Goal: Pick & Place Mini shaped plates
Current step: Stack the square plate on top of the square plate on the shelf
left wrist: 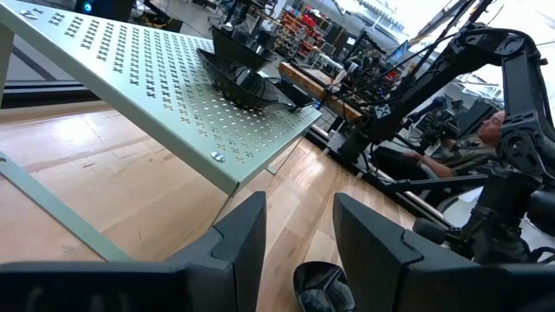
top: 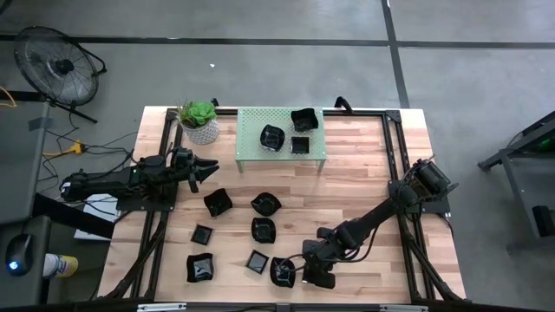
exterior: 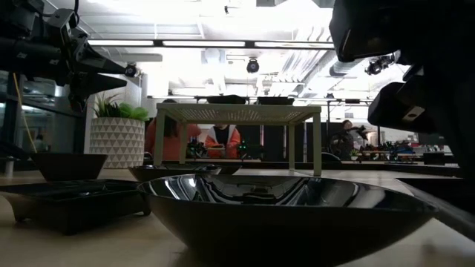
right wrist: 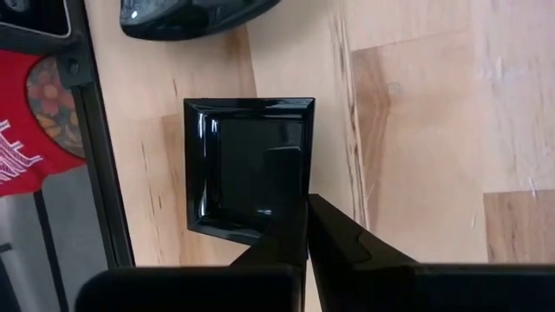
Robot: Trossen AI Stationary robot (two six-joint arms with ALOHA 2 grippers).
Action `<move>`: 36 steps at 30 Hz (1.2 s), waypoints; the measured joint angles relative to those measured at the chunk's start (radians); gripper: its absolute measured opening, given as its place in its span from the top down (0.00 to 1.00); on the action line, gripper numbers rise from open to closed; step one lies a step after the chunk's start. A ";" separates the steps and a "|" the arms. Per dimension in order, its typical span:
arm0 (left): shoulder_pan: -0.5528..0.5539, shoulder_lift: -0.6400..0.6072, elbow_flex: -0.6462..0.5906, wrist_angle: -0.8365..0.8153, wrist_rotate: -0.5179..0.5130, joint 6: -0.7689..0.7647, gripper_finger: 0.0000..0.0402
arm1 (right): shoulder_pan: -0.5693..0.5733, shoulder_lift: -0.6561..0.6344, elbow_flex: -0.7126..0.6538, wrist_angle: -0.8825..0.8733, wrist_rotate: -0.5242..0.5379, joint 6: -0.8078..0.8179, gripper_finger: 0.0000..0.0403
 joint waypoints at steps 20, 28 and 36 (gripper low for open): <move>0.000 0.000 0.000 0.000 0.000 0.000 0.67 | -0.007 -0.100 0.000 -0.087 0.065 0.141 1.00; 0.000 0.000 0.000 0.000 0.000 0.000 0.67 | -0.028 -0.136 0.000 -0.103 0.119 0.140 1.00; 0.000 0.000 0.000 0.000 0.000 0.000 0.67 | -0.086 -0.237 0.000 -0.174 0.221 0.121 1.00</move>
